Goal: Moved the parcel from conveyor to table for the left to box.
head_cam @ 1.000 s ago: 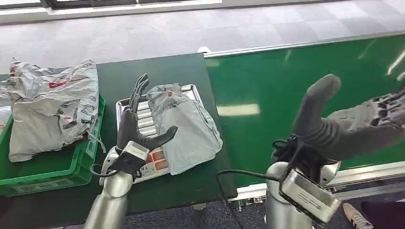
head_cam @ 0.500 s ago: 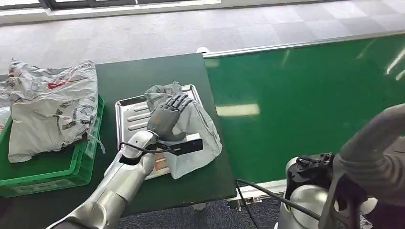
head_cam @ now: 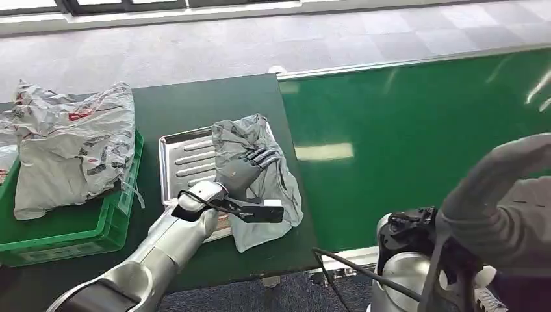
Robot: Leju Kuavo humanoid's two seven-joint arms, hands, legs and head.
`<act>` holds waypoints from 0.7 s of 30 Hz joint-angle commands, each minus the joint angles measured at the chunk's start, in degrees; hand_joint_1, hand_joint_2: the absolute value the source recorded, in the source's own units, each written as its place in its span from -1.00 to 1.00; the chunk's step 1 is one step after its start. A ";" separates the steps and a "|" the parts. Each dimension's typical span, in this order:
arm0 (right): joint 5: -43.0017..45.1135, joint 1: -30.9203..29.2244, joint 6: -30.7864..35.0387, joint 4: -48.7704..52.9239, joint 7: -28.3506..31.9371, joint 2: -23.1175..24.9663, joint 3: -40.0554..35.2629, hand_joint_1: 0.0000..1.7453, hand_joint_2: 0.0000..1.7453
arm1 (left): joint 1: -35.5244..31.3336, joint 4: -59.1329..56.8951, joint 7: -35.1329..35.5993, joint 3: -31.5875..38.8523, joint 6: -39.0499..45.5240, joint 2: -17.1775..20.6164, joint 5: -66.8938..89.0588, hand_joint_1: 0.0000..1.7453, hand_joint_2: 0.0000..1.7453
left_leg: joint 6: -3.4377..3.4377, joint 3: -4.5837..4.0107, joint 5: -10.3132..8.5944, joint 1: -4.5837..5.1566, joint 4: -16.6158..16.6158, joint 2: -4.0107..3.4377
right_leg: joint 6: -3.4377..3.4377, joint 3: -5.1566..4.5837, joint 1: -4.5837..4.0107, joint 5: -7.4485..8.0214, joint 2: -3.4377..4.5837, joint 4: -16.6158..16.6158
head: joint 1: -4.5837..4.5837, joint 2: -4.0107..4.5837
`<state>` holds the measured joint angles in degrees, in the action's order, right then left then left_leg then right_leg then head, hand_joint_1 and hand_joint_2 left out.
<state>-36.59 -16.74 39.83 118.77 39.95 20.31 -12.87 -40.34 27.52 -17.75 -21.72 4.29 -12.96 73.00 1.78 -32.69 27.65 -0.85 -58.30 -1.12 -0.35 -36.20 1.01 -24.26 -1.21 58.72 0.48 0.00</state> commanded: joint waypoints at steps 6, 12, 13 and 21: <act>-0.31 -0.25 0.17 -4.19 0.05 -0.31 -1.67 -1.00 1.00 | -2.27 -7.08 -2.57 -3.76 -4.63 0.44 -0.25 1.00 1.00 | -0.13 0.38 -0.10 -0.02 0.15 0.06 | 0.05 0.09 -0.03 0.10 0.08 -0.19 | 0.00 0.00; -0.79 0.16 0.17 -4.91 0.05 -0.31 -0.97 -1.00 1.00 | -2.81 -6.42 -3.36 -2.88 -3.05 0.23 -1.63 1.00 1.00 | -0.08 0.40 -0.05 0.01 0.08 0.05 | 0.04 0.09 0.00 0.03 0.03 -0.06 | 0.00 0.00; -0.68 0.10 0.17 -5.31 0.05 -0.31 -0.93 -1.00 1.00 | -3.00 -5.98 -4.00 -2.22 -2.39 0.23 -2.50 1.00 1.00 | -0.12 0.41 -0.10 -0.02 0.18 0.03 | 0.07 0.10 -0.03 0.10 0.12 -0.19 | 0.00 0.00; 0.33 0.16 0.17 -9.20 0.05 -0.31 -0.29 -1.00 1.00 | 0.02 3.99 -21.34 5.77 -12.83 1.20 -19.84 1.00 1.00 | -0.13 0.40 -0.09 -0.03 0.21 -0.04 | 0.06 0.05 -0.04 0.12 0.22 -0.22 | 0.00 0.00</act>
<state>-37.29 -16.96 39.82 116.19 39.95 20.31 -13.60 -42.88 25.60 -27.79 -21.37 0.59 -13.55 64.14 1.75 -32.46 27.59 -0.87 -58.29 -1.03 -0.34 -36.25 0.99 -24.25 -1.30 58.74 0.48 0.00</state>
